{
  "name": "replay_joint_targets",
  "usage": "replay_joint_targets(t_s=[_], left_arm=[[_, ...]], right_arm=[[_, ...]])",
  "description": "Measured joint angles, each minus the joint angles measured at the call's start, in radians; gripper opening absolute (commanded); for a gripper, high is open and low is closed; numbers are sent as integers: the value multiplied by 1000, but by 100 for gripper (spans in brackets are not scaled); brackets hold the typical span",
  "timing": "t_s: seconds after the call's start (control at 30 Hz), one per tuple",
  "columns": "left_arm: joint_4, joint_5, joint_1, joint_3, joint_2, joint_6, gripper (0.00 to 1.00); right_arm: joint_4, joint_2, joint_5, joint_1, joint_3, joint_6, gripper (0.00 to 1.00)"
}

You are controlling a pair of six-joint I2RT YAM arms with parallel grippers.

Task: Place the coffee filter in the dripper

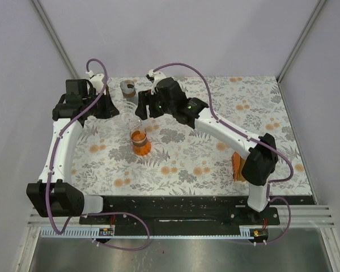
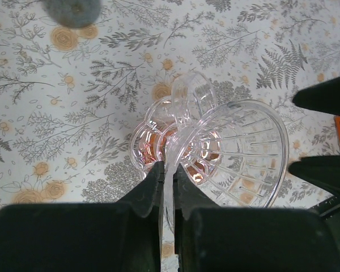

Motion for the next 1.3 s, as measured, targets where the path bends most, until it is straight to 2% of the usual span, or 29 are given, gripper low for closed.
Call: replay_joint_targets(t_s=[0.07,0.3,0.4,0.47,0.5,0.63,0.7,0.8,1.03,1.2,1.3], left_arm=[[-6,11,-10,-2,-14,-5,0],[-3,25,-27,-11,-42,-10,0],[-2,23,-38,-12,-43,-13,0],[-2,13,-48,-13,-43,-12,0],[-1,10,-53,-16,-43,-13,5],[-4,31,-56,-22,-43,-8,51],[-2,60,-60,-22,-43,14,64],[-12,89,-64,-18,-43,32,73],[-24,98,-32,8,-43,48,73],[23,26,7,-31,-25,45,57],[56,-41,7,-88,40,47,52]], right_arm=[[3,29,-1,0,18,14,67],[24,64,-56,6,40,56,15],[19,69,-51,9,47,61,0],[19,72,-46,3,48,69,0],[19,73,-47,0,48,70,0],[8,73,-35,0,47,39,0],[-10,72,-31,0,45,11,0],[-45,59,-27,0,31,-25,0],[-91,-65,-21,-46,-64,-59,0],[-88,-208,-2,-127,-171,-62,0],[-84,-283,14,-162,-233,-66,0]])
